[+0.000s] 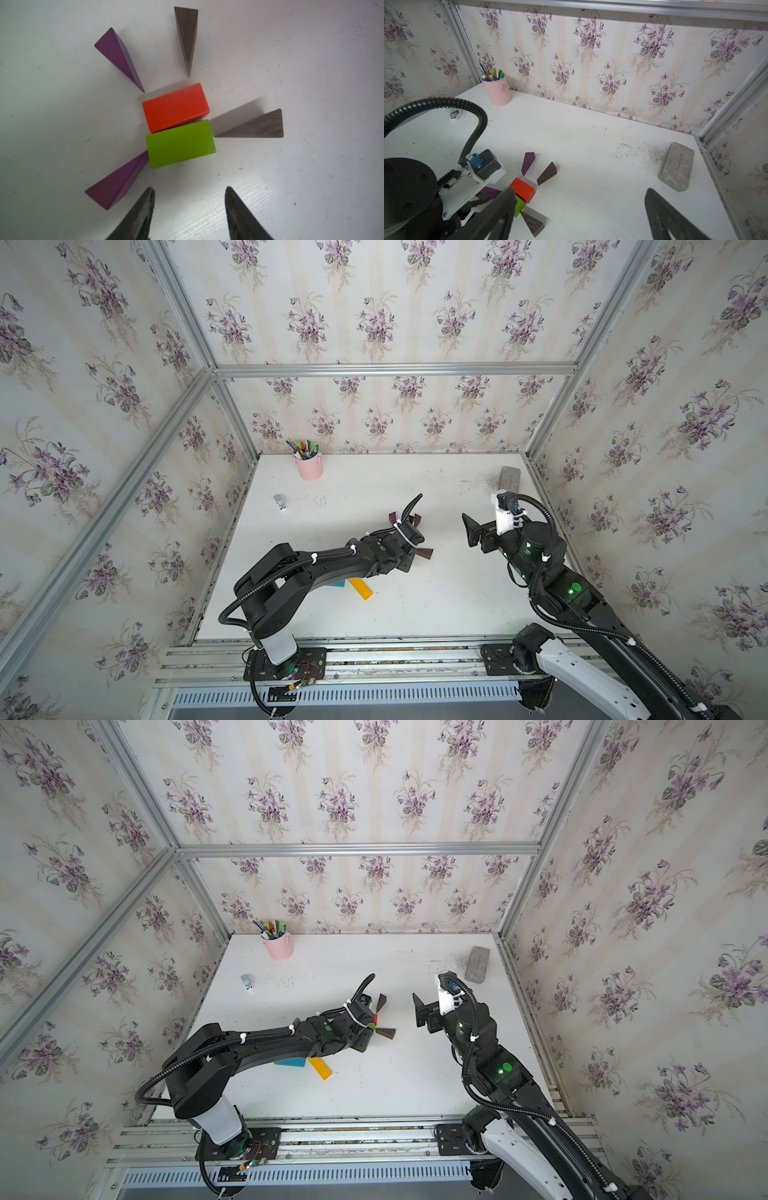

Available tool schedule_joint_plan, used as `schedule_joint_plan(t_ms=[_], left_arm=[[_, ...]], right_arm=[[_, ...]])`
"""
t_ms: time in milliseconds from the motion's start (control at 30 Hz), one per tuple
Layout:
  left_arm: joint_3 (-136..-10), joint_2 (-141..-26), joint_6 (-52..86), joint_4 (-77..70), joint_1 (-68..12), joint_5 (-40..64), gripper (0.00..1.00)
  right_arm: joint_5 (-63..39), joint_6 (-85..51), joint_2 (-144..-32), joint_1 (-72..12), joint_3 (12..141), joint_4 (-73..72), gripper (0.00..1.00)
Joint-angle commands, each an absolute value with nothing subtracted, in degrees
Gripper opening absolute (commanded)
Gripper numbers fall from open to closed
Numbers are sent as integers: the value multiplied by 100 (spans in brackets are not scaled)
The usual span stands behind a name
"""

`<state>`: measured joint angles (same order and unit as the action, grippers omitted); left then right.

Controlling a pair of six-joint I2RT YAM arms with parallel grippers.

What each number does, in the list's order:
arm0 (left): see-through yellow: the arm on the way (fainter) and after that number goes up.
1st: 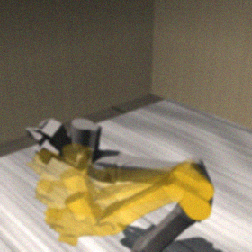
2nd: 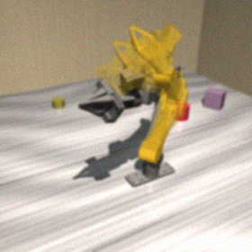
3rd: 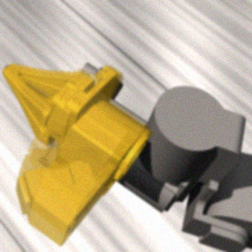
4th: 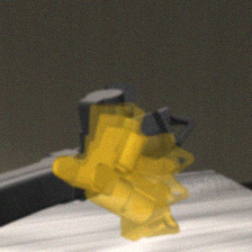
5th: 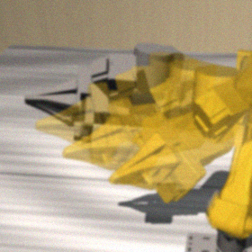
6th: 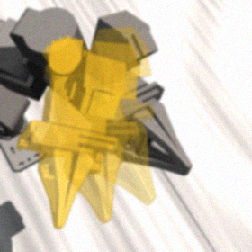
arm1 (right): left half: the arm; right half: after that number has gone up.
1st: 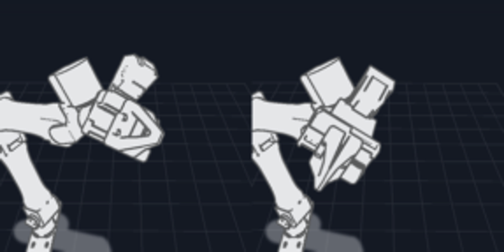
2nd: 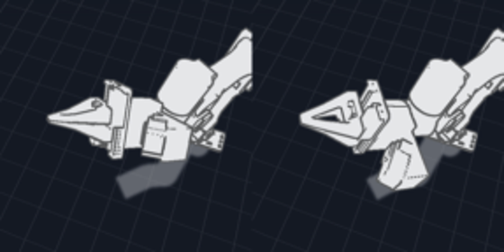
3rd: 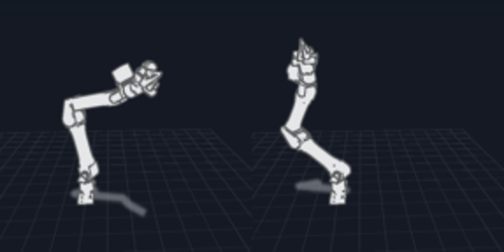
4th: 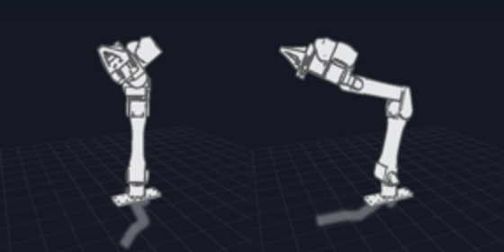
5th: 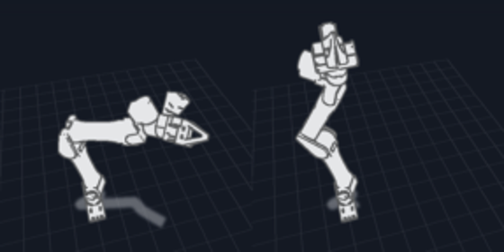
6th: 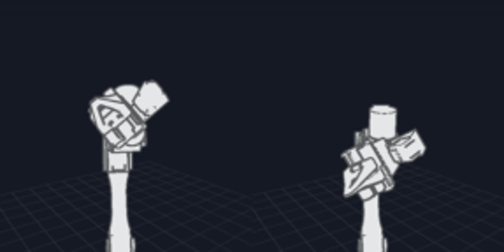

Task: Assemble a small pinwheel with building blocks
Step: Adjust the building block at the center of the board.

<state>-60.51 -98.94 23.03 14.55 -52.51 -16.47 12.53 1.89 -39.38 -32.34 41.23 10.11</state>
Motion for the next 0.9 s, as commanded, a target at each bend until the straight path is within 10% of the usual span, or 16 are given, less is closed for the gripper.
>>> schedule_joint_plan(t_ms=[0, 867], left_arm=[[-6091, -9958, 2458, 1407, -5229, -1754, 59], [-6126, -10230, 2452, 1047, -5045, -1381, 62]], right_arm=[[1230, 141, -3937, -3236, 4131, 900, 96], [1200, 153, -3937, -3236, 4123, 892, 96]])
